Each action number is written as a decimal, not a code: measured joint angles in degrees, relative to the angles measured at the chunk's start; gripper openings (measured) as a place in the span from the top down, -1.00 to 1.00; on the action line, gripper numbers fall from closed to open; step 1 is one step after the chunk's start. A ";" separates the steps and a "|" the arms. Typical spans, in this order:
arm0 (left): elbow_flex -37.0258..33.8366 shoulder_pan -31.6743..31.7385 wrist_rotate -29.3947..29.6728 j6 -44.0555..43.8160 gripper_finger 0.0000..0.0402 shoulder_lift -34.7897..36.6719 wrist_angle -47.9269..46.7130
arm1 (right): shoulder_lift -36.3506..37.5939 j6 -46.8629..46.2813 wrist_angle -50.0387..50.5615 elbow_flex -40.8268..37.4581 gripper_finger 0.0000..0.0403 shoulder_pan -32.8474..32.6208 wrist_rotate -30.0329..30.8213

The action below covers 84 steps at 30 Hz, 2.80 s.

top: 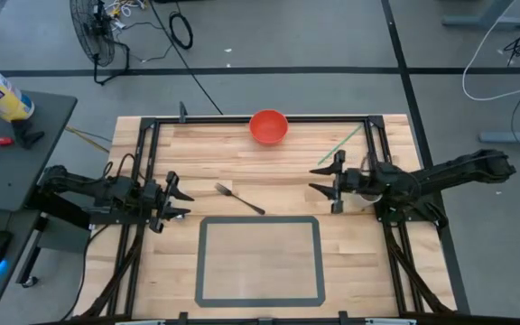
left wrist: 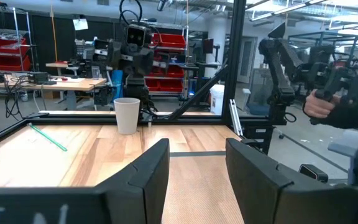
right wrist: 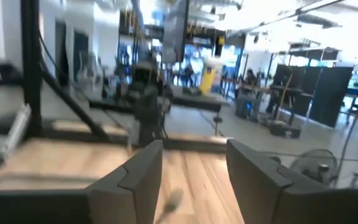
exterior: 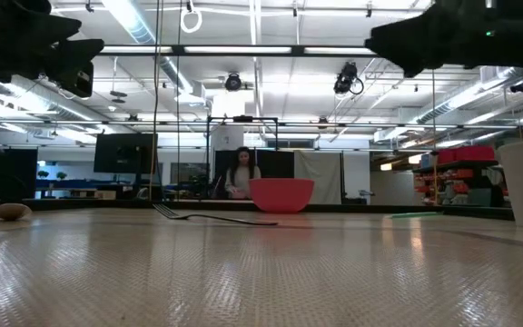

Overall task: Pick & Place Utensil
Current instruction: Put the orange bowl on the gray mat

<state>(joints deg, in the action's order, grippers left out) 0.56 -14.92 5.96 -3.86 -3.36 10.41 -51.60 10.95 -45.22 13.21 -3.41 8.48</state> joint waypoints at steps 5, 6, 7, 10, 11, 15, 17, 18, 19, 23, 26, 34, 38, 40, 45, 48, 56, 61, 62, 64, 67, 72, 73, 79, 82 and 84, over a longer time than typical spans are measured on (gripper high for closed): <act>0.00 -0.02 0.00 0.00 0.19 0.00 0.00 | -9.39 3.16 0.00 6.24 0.14 0.91 -3.50; 0.00 0.00 0.00 0.00 0.19 0.00 0.00 | -11.36 3.55 0.27 7.83 0.15 1.19 -3.66; 0.00 0.00 0.00 0.00 0.19 0.00 -0.02 | -13.17 3.73 1.49 9.76 0.16 1.66 -3.68; 0.00 -0.02 0.00 0.00 0.19 0.00 0.00 | -18.21 3.78 10.21 16.30 0.15 3.73 -2.95; -0.01 0.00 0.00 0.00 0.19 0.00 0.00 | -19.87 4.27 13.42 18.48 0.13 4.32 -2.94; -0.01 -0.01 0.00 0.00 0.19 0.00 0.01 | -26.41 6.07 23.47 26.31 -0.07 5.80 -1.31; 0.00 0.00 0.00 0.00 0.19 0.00 -0.01 | -29.17 6.17 27.84 29.70 -0.20 6.35 0.64; 0.00 -0.02 0.00 0.00 0.19 0.00 0.00 | -30.42 6.41 30.33 31.37 -0.27 6.67 1.34; -0.02 -0.02 0.00 -0.02 0.19 0.00 0.02 | -31.68 6.50 33.34 33.12 -0.34 7.08 1.90; 0.00 -0.02 0.00 -0.01 0.19 0.00 0.03 | -37.32 4.30 44.91 41.66 -0.47 9.02 3.09; 0.00 -0.02 0.00 -0.02 0.19 0.00 0.04 | -41.00 4.35 50.84 47.21 -0.47 10.30 3.09; 0.00 -0.02 0.00 -0.02 0.19 0.00 0.00 | -47.31 3.17 56.73 57.09 -0.51 14.73 2.74; 0.00 -0.02 0.00 -0.02 0.19 0.00 0.00 | -50.54 3.93 64.25 62.80 -0.52 17.66 1.03; 0.00 -0.02 0.00 -0.02 0.19 0.00 0.00 | -52.25 4.39 68.16 65.18 -0.53 19.15 -0.73; 0.00 0.00 0.00 -0.02 0.19 0.00 0.01 | -55.78 7.98 71.75 68.70 -0.52 22.35 -4.37; -0.02 0.00 0.00 -0.02 0.19 0.00 0.02 | -57.41 9.19 71.60 68.94 -0.49 24.23 -4.50; -0.01 0.00 0.00 -0.01 0.19 0.00 0.04 | -62.49 9.50 70.05 68.96 -0.39 29.30 -4.45; 0.00 0.00 0.00 0.00 0.19 0.00 0.02 | -64.34 9.06 67.63 68.95 -0.29 30.90 -4.89; 0.00 0.00 0.00 -0.02 0.19 0.00 0.02 | -64.36 8.97 67.70 68.96 -0.25 31.16 -5.51; 0.00 0.00 0.00 0.00 0.19 0.00 0.02 | -64.36 8.06 67.79 68.96 -0.16 31.55 -7.18; -0.01 -0.01 0.00 0.00 0.19 0.00 0.04 | -64.36 7.13 68.17 68.95 0.00 31.90 -9.30; -0.01 0.00 0.00 -0.01 0.19 0.00 0.00 | -64.36 7.25 68.24 68.94 0.24 31.84 -9.54; 0.00 0.00 0.00 -0.02 0.19 0.00 0.03 | -64.36 7.38 68.34 68.95 0.27 31.84 -9.53; 0.00 -0.02 0.00 -0.01 0.19 0.00 0.02 | -64.36 7.53 68.42 68.95 0.45 31.82 -9.59; 0.00 -0.02 0.00 0.00 0.19 0.00 0.01 | -64.36 7.55 68.50 68.94 0.54 31.79 -9.65; 0.00 -0.02 0.00 0.00 0.19 0.00 0.02 | -64.36 7.55 68.49 68.94 0.60 31.79 -9.63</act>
<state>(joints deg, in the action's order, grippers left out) 0.56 -14.94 5.96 -3.86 -3.36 10.44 -115.96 18.50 23.27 82.15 28.38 -1.15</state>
